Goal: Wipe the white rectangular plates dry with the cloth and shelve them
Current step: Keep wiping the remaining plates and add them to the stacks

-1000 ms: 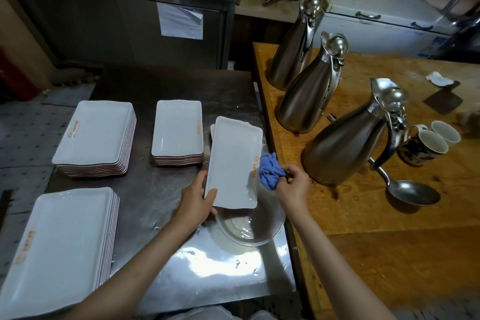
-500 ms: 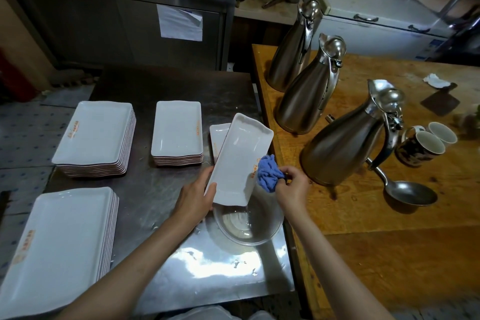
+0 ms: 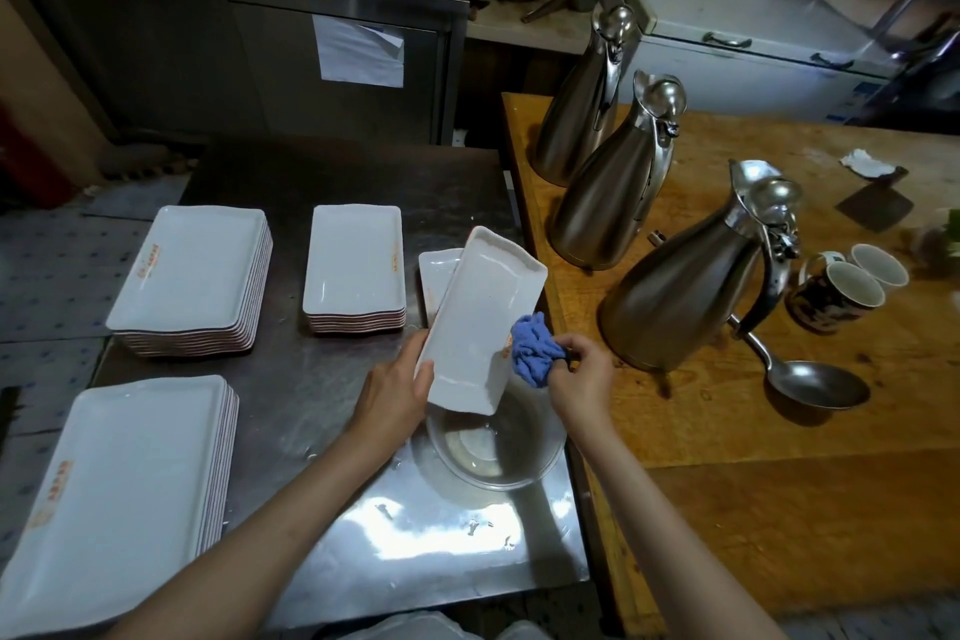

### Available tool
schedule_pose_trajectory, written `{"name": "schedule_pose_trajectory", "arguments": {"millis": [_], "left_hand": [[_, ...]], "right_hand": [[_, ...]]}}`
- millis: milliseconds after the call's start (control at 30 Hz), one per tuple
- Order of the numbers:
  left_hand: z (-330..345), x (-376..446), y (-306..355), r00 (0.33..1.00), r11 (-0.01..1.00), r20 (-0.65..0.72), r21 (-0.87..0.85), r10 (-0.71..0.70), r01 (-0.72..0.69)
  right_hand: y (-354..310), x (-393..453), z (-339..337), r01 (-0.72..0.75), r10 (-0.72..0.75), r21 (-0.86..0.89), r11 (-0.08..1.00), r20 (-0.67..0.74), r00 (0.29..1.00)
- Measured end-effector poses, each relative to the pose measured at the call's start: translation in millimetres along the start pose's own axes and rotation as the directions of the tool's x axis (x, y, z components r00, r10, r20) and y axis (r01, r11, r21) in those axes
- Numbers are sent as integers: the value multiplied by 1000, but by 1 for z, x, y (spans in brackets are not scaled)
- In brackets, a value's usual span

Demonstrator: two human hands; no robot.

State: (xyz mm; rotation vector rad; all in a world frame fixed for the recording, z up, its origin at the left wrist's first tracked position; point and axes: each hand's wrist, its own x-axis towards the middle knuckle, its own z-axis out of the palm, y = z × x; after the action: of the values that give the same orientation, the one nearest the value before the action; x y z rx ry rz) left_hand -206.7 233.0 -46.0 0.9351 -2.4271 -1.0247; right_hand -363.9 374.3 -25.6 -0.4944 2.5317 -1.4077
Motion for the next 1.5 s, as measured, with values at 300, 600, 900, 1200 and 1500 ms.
{"name": "schedule_pose_trajectory", "arguments": {"millis": [300, 600, 900, 1200, 1500], "left_hand": [[-3, 6, 6, 953, 890, 166, -344, -255, 298], [1, 7, 2, 918, 796, 251, -461, -306, 392], [4, 1, 7, 936, 836, 273, -441, -221, 326], [2, -3, 10, 937, 787, 218, -510, -271, 346], [6, -7, 7, 933, 730, 159, -585, -322, 352]], "right_hand": [[-8, -6, -7, 5, -1, -31, 1000, 129, 992], [-39, -1, -12, 197, -76, -298, 934, 373, 925], [-52, 0, 14, 247, -190, -268, 931, 223, 956], [-27, -25, 16, 377, -329, -199, 905, 237, 914], [-11, -43, 22, 543, -475, -253, 801, 283, 833]]}}
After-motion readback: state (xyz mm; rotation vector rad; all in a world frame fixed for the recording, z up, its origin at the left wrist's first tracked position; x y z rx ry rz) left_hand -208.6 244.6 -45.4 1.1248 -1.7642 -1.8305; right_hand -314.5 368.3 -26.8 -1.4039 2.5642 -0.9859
